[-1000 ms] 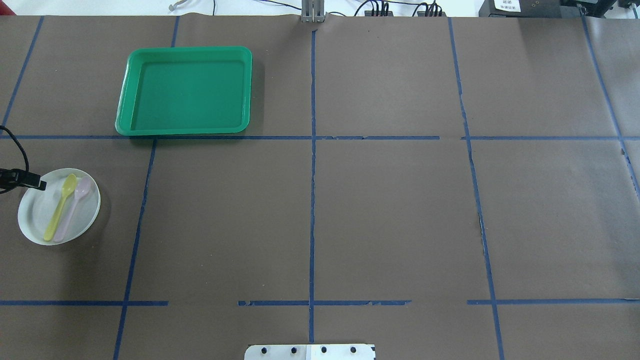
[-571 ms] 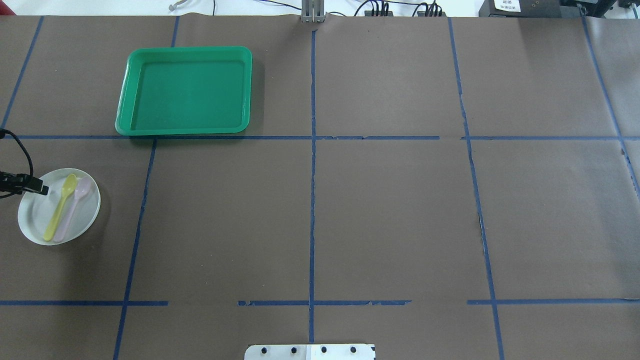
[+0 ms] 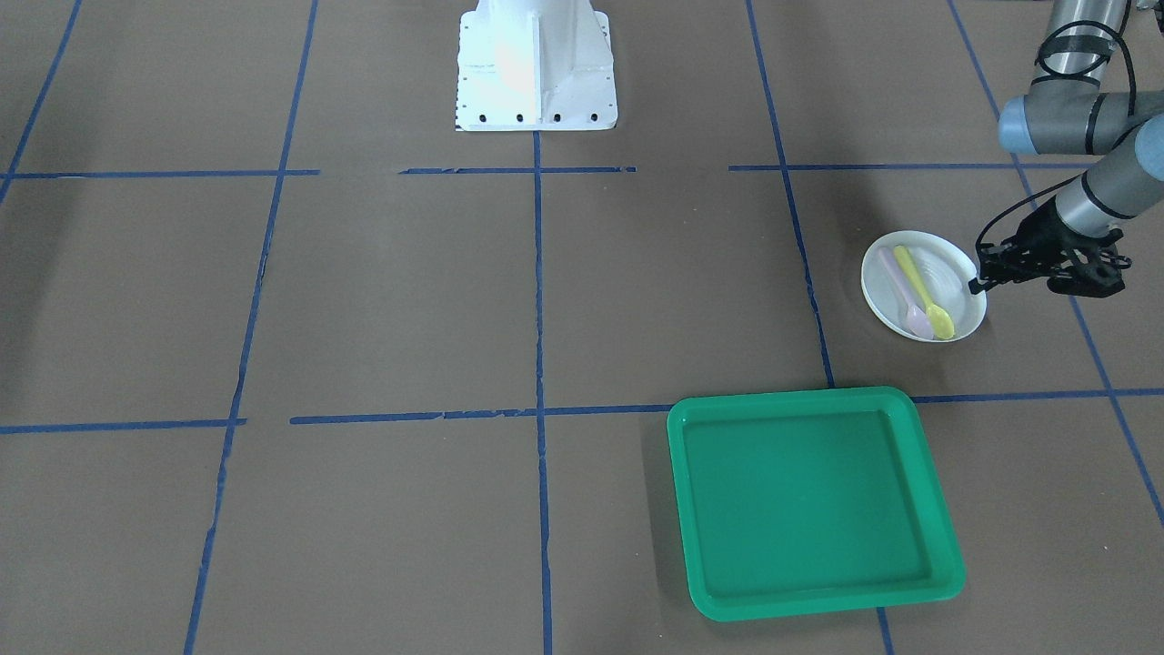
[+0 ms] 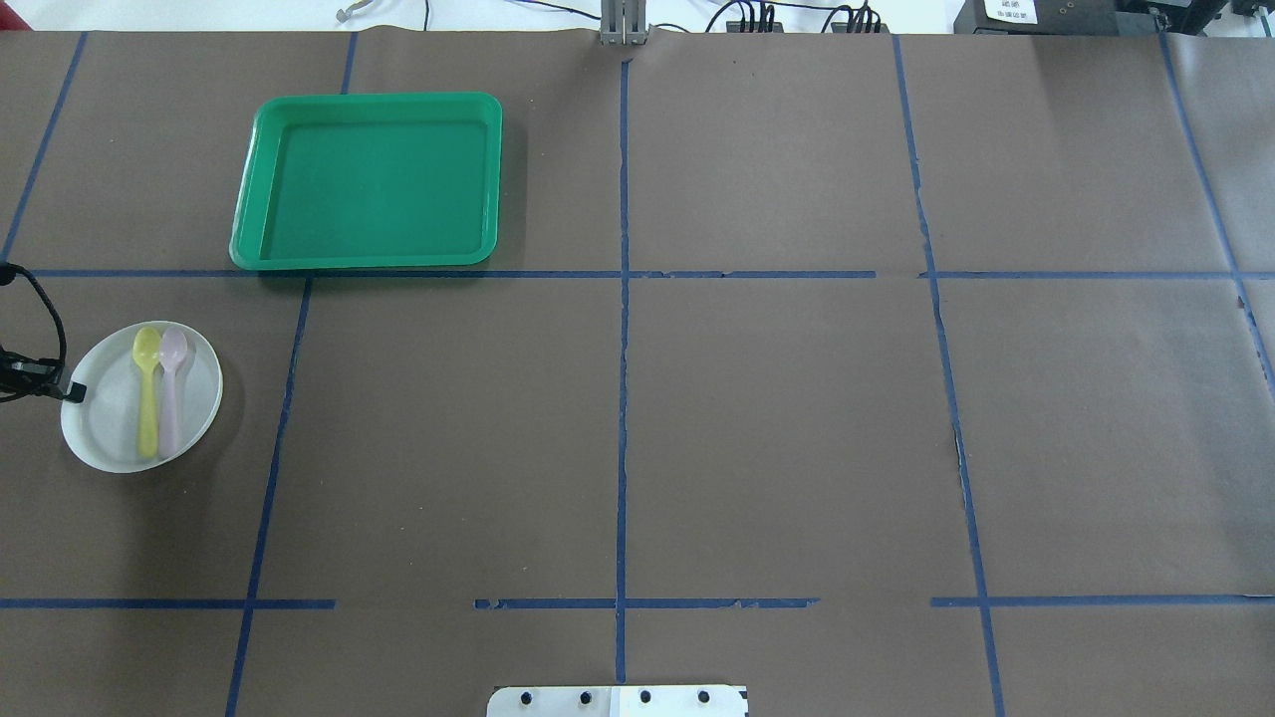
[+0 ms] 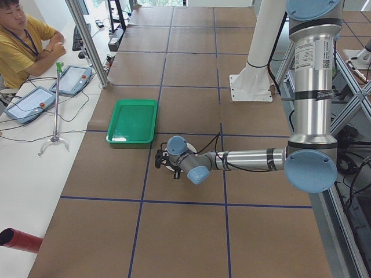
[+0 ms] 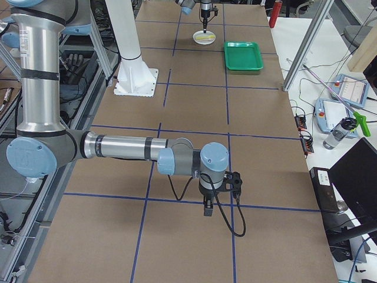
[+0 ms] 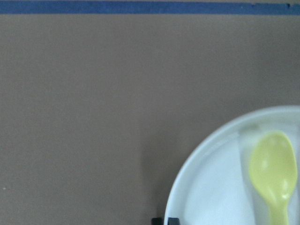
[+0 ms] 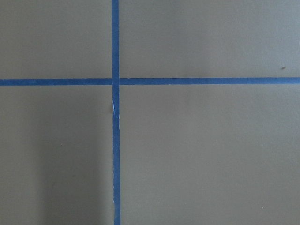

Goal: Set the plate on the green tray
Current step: 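Grasp the white plate's rim with the left gripper, then lift the plate and carry it over the green tray with the left gripper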

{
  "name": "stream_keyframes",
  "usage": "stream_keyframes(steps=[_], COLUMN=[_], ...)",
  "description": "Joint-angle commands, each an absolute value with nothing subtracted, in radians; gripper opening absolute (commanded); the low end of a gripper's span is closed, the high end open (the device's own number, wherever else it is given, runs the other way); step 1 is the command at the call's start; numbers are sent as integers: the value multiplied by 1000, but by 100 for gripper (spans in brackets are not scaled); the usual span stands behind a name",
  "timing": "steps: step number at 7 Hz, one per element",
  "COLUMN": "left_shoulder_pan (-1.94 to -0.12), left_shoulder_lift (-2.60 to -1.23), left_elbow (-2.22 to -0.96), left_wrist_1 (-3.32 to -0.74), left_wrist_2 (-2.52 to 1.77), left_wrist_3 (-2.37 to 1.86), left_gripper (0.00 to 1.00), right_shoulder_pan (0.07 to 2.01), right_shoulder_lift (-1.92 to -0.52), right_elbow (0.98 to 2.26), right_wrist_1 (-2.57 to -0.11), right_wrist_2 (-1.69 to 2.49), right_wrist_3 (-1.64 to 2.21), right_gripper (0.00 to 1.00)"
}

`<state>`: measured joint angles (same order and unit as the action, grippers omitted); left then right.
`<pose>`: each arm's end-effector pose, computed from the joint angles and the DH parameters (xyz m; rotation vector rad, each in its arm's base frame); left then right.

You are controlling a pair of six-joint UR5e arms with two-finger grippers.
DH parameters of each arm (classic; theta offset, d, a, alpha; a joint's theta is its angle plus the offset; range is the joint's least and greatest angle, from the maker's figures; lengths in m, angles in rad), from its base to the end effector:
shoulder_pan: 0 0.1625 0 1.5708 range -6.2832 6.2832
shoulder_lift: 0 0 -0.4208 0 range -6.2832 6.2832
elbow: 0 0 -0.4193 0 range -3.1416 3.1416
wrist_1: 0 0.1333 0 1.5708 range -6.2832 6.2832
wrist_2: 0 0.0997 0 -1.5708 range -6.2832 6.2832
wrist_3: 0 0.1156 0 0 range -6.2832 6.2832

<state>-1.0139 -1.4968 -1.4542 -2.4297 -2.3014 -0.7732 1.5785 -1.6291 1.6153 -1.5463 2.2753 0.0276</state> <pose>0.2231 -0.4645 0.6674 0.0681 0.9441 0.0441 0.0622 -0.4949 0.6754 0.0032 -0.7046 0.0301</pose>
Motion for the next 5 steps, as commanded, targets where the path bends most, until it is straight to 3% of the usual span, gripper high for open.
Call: stream_keyframes(steps=[1, 3, 5], left_shoulder_pan=[-1034, -1185, -1226], left_shoulder_lift=[-1499, -1550, -1661], left_elbow=[-1491, -1515, -1506], left_wrist_1=[-2428, -2415, -2376], left_wrist_2=[-2430, -2592, -2609], left_wrist_3=[-773, -784, -830], left_gripper=[0, 0, 0], right_shoulder_pan=[1578, 1578, 1578], right_shoulder_lift=[-1629, -1629, -1629], right_elbow=[1615, 1615, 1615], right_wrist_1=[-1546, -1546, -1546], right_wrist_2=[2276, 2275, 2276], right_wrist_3=[28, 28, 28], right_gripper=[100, 100, 100])
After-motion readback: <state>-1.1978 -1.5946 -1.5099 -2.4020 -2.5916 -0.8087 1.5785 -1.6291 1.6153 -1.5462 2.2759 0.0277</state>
